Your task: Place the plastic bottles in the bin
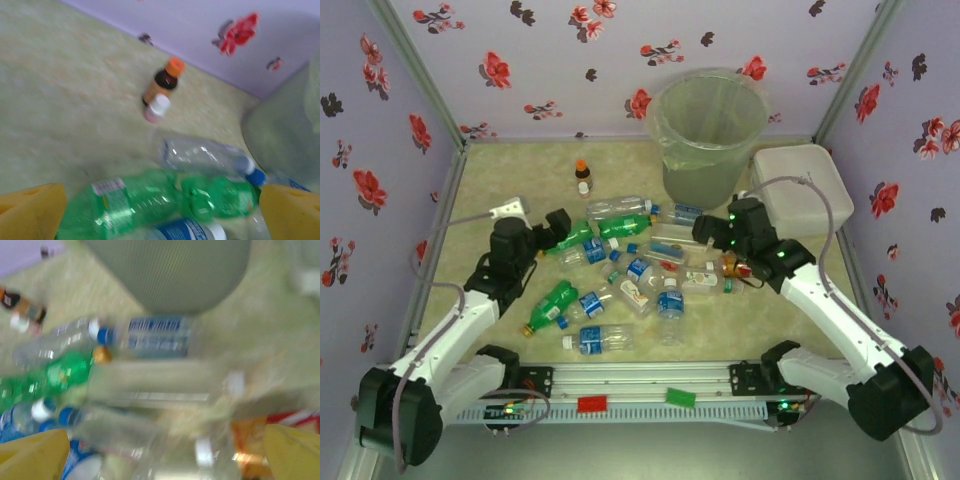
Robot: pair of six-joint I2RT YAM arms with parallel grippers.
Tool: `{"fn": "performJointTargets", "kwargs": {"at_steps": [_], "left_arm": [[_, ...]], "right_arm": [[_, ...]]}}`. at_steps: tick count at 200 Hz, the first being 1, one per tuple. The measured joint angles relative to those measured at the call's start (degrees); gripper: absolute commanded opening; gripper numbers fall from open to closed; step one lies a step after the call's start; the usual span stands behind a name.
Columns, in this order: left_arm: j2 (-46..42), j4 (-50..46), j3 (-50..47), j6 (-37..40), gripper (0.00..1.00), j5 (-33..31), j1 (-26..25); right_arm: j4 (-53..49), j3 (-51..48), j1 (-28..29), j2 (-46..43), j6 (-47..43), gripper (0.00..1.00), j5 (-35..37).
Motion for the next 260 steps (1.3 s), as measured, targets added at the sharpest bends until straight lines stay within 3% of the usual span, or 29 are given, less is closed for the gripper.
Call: {"fn": "performJointTargets", "kwargs": {"at_steps": [57, 101, 134, 215, 260], "left_arm": [[4.48, 2.36, -0.28, -2.73, 1.0, 0.5, -1.95], [5.4, 3.17, -0.28, -2.73, 1.0, 0.5, -1.95], [3.91, 3.43, -1.53, -2.91, 1.0, 0.48, -1.95], [0.83, 2.27, -2.97, -2.93, 1.0, 0.24, -1.95], [0.17, 2.1, -3.37, -2.93, 1.0, 0.17, -1.95]], "right_arm": [[-7.76, -0.17, 21.22, 4.55, 14.12, 0.97, -1.05], [-7.41, -1.73, 31.04, 12.02, 22.45, 0.94, 2.03], [-7.15, -3.28, 33.79, 17.51, 26.49, 0.91, 4.5], [-1.44, -5.7, 34.07, 23.82, 29.38, 0.75, 5.77], [-0.61, -5.86, 34.1, 25.46, 29.77, 0.58, 6.4]]}}
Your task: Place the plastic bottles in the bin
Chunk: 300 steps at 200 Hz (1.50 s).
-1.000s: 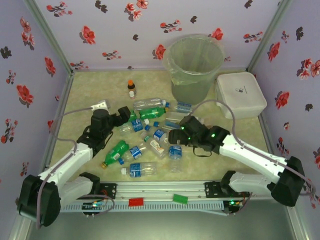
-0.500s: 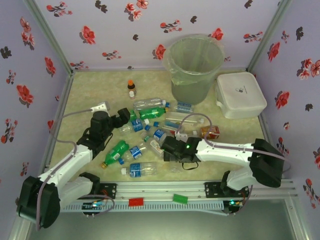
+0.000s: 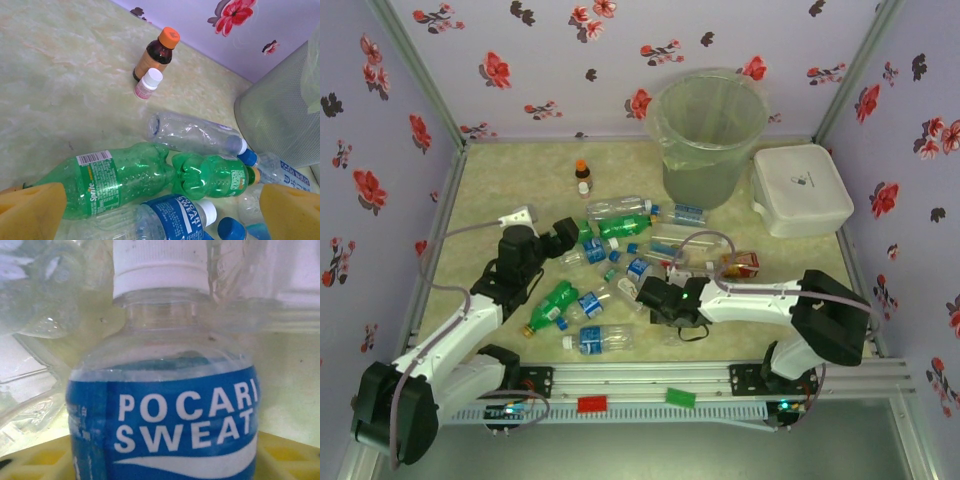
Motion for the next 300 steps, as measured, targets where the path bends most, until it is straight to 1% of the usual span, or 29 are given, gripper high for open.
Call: {"fn": "performJointTargets", "kwargs": {"at_steps": [10, 36, 57, 73, 87, 113, 154, 192, 218, 237, 264, 300], "left_arm": [[-0.02, -0.02, -0.24, 0.0, 1.0, -0.17, 0.0], [-0.02, -0.11, -0.55, -0.24, 1.0, -0.44, 0.0], [-0.02, 0.13, -0.57, -0.63, 1.0, -0.83, 0.0], [0.15, 0.59, -0.57, -0.66, 1.0, -1.03, 0.0], [0.76, 1.01, -0.55, -0.66, 1.0, -1.2, 0.0], [2.51, 1.33, -0.37, -0.66, 1.0, -1.36, 0.0], [5.09, 0.61, 3.39, -0.61, 1.0, -1.16, 0.0], [5.57, -1.51, 7.08, -0.57, 1.0, 0.0, 0.0], [5.57, -4.5, 8.61, -0.15, 1.0, 0.7, 0.0], [5.57, -6.78, 9.16, 0.33, 1.0, 0.79, 0.0], [5.57, -9.46, 9.77, 0.68, 1.0, 0.81, 0.0], [5.57, -11.54, 10.67, 0.74, 1.0, 1.07, 0.0]], "right_arm": [[-0.02, 0.0, 0.02, -0.31, 0.04, 0.55, 0.31], [-1.05, 0.0, 0.02, -2.97, -0.68, 0.53, 1.31], [-2.12, 0.42, -0.09, -8.35, -3.15, 0.5, 2.84], [-2.64, 2.21, -1.36, -12.81, -6.45, 0.49, 3.41], [-2.91, 5.07, -3.85, -15.65, -9.94, 0.47, 3.63], [-2.73, 12.0, -11.06, -19.23, -18.58, 0.47, 3.15], [-1.51, 26.34, -20.7, -18.53, -33.4, 0.47, 2.84], [2.95, 38.4, -30.77, -13.07, -42.88, 0.47, 0.74], [5.44, 46.93, -37.92, -6.03, -46.03, 0.48, -2.54], [5.95, 53.31, -41.86, 0.22, -47.6, 0.48, -4.39], [5.79, 61.11, -45.51, 9.29, -48.96, 0.48, -6.25], [3.8, 69.16, -47.43, 20.5, -49.72, 0.48, -7.61]]}}
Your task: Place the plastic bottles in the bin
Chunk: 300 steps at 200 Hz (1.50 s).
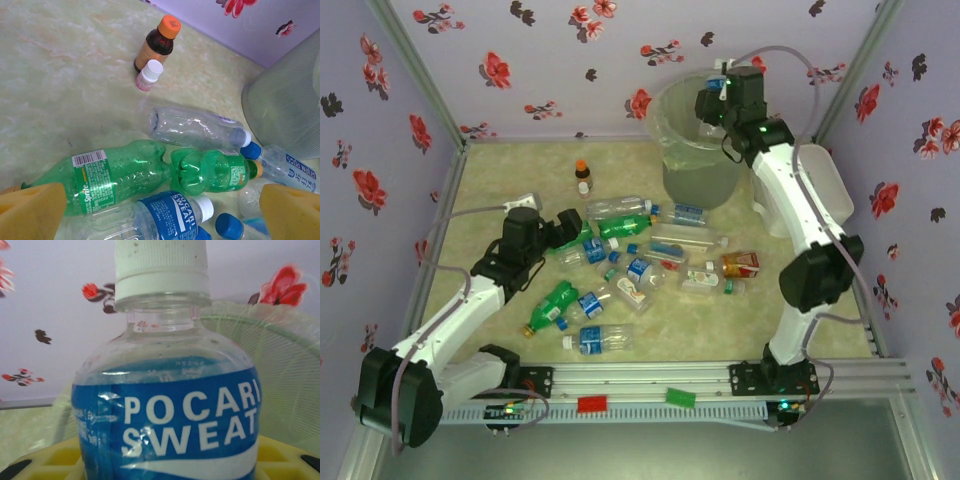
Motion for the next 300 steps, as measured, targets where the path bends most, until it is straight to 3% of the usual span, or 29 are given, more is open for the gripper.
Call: {"fn": "performJointTargets", "kwargs": {"at_steps": [51, 86, 111, 162, 189, 239, 300], "left_arm": [[0.28, -1.75, 0.17, 0.39, 1.0, 0.11, 0.02], [0.68, -2.05, 0.17, 0.92, 1.0, 0.11, 0.02], [0.92, -2.25, 0.44, 1.36, 1.0, 0.13, 0.13], [1.03, -6.8, 2.45, 2.49, 1.0, 0.13, 0.17], [0.81, -13.14, 3.69, 3.63, 1.0, 1.05, 0.17], [-4.57, -28.3, 3.08, 3.87, 1.0, 4.02, 0.0], [-9.25, -36.26, -4.15, 0.76, 1.0, 5.66, -3.08]], "right_arm": [[-6.93, 12.63, -0.02, 13.4, -1.84, 0.56, -0.68], [-9.88, 15.56, -0.02, 16.15, -2.73, 0.85, -0.66], [-10.84, 17.0, -0.02, 16.17, -2.58, 0.99, -0.5], [-11.91, 17.94, -0.02, 12.17, -2.86, 1.0, -0.31], [-11.19, 8.76, 0.04, 1.55, -2.23, 1.0, -2.27], [-4.72, -19.5, 4.55, -23.54, 0.74, 0.99, -5.44], [-1.2, -48.43, 10.34, -40.59, 9.46, 1.0, -5.77]]}}
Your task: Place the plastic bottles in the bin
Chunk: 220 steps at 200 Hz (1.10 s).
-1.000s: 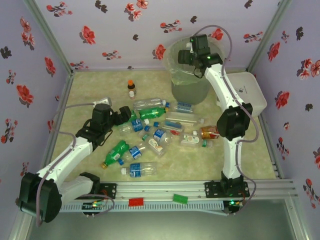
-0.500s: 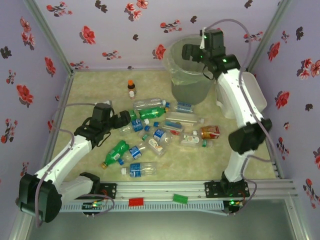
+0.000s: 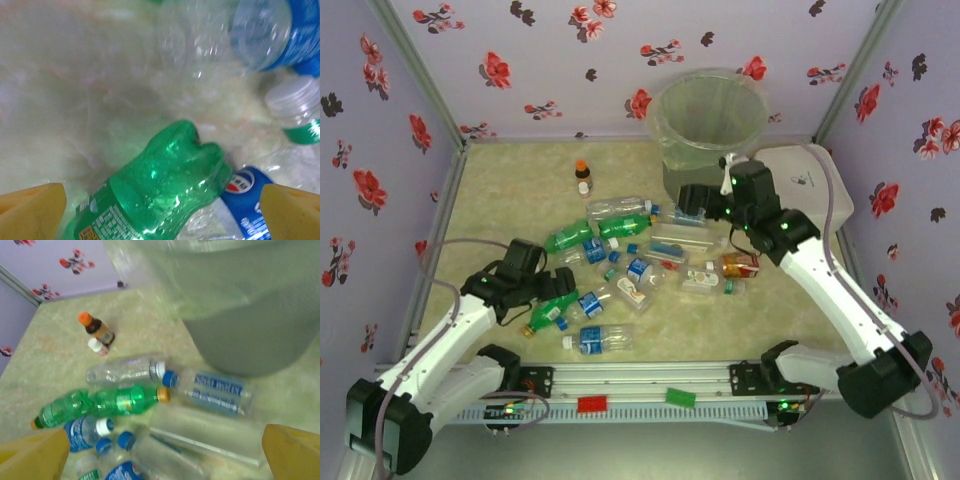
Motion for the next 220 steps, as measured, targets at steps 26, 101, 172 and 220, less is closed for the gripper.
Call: {"fn": "performJointTargets", "kwargs": {"at_steps": [26, 101, 172, 220], "left_arm": [[0.24, 0.46, -2.29, -1.07, 1.0, 0.07, -1.51], [4.02, 3.28, -5.57, -2.36, 1.0, 0.42, -1.7], [4.57, 6.08, -8.33, -3.93, 0.88, -2.78, -1.86], [5.92, 8.13, -9.22, -4.68, 0.75, -4.31, -1.9]], "right_arm": [[-0.15, -5.57, 0.2, -5.2, 3.19, 1.0, 1.33], [2.99, -16.81, 1.29, -8.72, 11.13, 1.0, 2.1], [8.85, -21.46, 2.49, -6.8, 14.51, 1.0, 1.88], [11.72, -22.27, 3.63, -2.38, 16.2, 1.0, 1.2]]}}
